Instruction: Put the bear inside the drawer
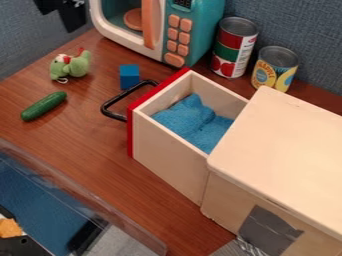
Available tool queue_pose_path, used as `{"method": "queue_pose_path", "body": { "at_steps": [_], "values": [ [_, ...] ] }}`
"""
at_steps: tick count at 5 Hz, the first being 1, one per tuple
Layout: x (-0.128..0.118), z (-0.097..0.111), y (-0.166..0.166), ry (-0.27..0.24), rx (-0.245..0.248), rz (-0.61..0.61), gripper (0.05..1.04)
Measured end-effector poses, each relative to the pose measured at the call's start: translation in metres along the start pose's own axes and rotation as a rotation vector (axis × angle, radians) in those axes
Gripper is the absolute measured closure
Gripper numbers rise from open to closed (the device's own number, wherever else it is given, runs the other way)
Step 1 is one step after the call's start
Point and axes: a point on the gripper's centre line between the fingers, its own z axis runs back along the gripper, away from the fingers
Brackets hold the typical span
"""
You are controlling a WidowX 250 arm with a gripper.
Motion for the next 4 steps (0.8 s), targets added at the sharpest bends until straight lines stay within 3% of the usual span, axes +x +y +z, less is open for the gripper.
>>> {"method": "queue_pose_path", "body": {
  "at_steps": [2,3,4],
  "values": [
    [-0.002,-0.060,0.069,0.002,0.064,0.066,0.083],
    [0.000,-0.089,0.092,0.048,0.083,0.115,0.083],
    [0.000,-0.105,0.099,0.079,0.073,0.158,0.083]
  ]
}}
